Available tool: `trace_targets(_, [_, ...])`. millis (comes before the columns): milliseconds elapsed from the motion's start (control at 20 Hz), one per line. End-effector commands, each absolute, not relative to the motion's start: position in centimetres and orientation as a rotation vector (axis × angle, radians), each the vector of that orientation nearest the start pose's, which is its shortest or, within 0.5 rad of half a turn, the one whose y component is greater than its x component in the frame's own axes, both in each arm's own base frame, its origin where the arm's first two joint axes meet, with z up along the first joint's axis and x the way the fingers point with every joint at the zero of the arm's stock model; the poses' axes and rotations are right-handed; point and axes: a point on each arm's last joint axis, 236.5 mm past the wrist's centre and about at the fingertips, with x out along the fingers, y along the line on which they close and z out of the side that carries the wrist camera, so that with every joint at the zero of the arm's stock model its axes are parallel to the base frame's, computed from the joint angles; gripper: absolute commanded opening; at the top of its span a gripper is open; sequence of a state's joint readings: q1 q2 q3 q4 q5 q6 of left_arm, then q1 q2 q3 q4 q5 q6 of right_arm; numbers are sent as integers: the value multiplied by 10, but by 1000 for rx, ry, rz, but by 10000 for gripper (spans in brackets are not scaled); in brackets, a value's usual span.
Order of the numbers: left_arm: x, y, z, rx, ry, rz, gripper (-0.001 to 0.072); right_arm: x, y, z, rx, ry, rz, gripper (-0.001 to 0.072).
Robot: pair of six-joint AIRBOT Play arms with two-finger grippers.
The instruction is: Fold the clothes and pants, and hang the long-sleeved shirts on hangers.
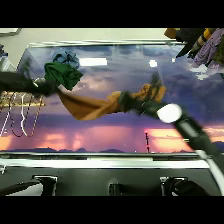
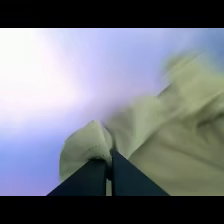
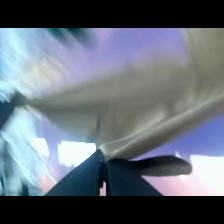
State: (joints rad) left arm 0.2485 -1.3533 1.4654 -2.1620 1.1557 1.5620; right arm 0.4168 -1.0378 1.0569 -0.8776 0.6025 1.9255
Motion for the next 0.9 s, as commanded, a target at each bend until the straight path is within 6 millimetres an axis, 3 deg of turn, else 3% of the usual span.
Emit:
trace_targets(0, [458,3,307,-530,556,-185,16,365,201,353,802,413,573,29])
trace_targets(100, [423,-2,406,-479,339,-205,15,322,187,453,770,187,667,29])
trace_targets(200, [371,-17,487,-400,141,-234,16,267,172,528,728,-1,742,29])
trace_targets(300, [320,-22,540,-393,-36,-222,15,217,154,577,676,-166,779,29])
trace_targets(400, [275,-16,572,-365,-174,-160,15,187,143,602,673,-257,795,29])
trace_targets(500, [247,-8,582,-354,-231,-101,15,183,139,606,666,-274,786,29])
trace_targets(600, [243,-6,583,-343,-235,-86,15,207,135,597,688,-236,724,29])
trace_targets(700, [264,-1,567,-356,-177,-78,15,254,132,570,717,-140,622,29])
trace_targets(750, [281,3,549,-368,-115,-69,15,284,134,548,724,-63,563,29])
trace_targets(850, [327,13,493,-404,70,-47,15,348,147,488,715,120,467,29])
